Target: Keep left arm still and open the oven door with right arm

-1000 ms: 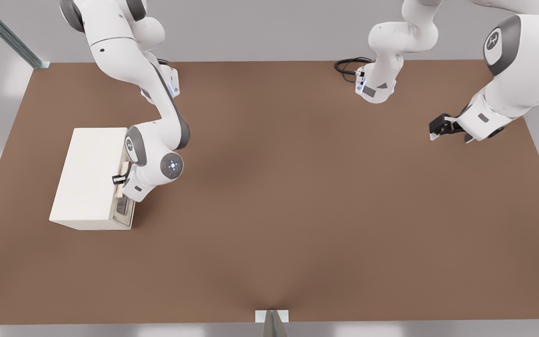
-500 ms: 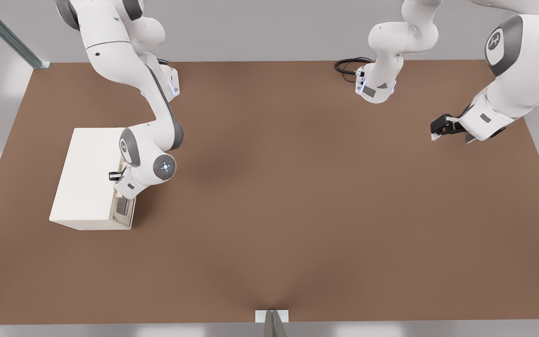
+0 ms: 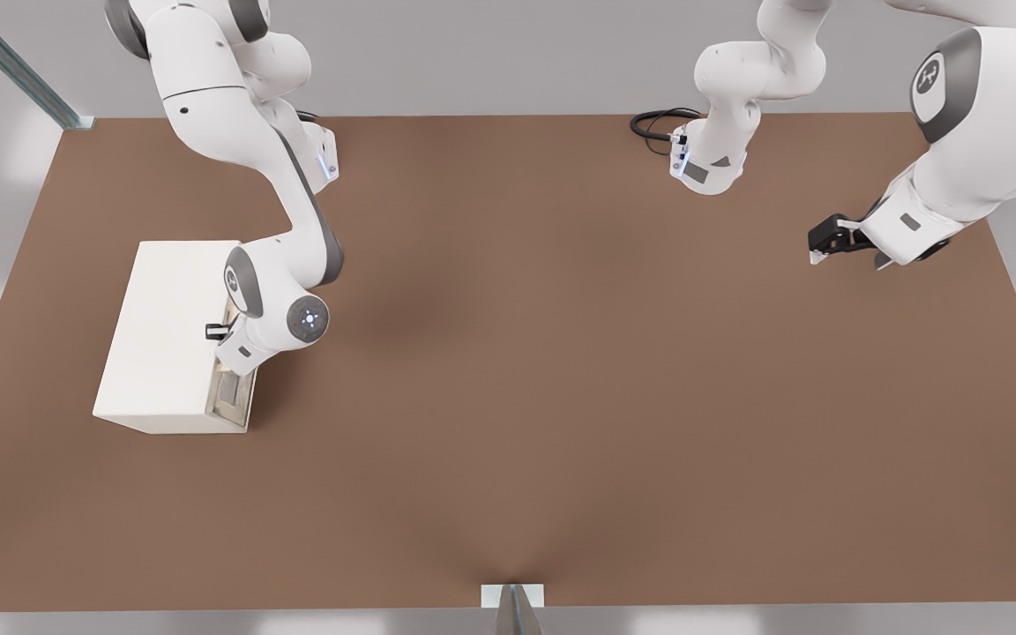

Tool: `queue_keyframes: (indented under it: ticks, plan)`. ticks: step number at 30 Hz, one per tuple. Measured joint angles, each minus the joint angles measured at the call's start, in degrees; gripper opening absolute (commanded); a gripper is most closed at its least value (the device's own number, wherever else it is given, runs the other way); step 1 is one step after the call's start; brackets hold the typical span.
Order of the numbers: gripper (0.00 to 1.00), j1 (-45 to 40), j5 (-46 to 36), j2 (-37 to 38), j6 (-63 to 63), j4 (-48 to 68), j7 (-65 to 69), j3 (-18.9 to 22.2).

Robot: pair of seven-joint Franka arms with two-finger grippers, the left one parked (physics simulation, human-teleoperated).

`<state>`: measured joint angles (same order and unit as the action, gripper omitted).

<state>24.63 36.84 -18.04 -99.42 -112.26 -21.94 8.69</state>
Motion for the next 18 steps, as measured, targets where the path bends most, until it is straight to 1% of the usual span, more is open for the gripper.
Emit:
queue_keyframes:
  ticks: [8,10,12,13,14,16,17,18]
  plan:
    - [0.21,2.3,-2.0,-0.1,0.2,2.1,-0.9,-0.4]
    - [0.21,3.4,-4.4,-3.0,1.6,8.0,-1.0,-0.4]
    - [0.21,3.6,-8.4,-8.2,5.5,19.9,-0.5,-0.3]
    - [0.55,2.5,-11.0,-11.1,8.2,26.7,0.2,-0.2]
    - [1.00,-1.0,-14.5,-12.4,10.7,30.9,1.3,-0.1]
    - [1.00,-11.8,-23.2,-11.0,14.1,34.1,4.6,-0.1]
    - [1.00,-14.5,-26.8,-8.7,15.3,34.5,6.2,0.0]
    - [1.00,-15.3,-29.5,-5.9,16.3,34.4,7.6,0.1]
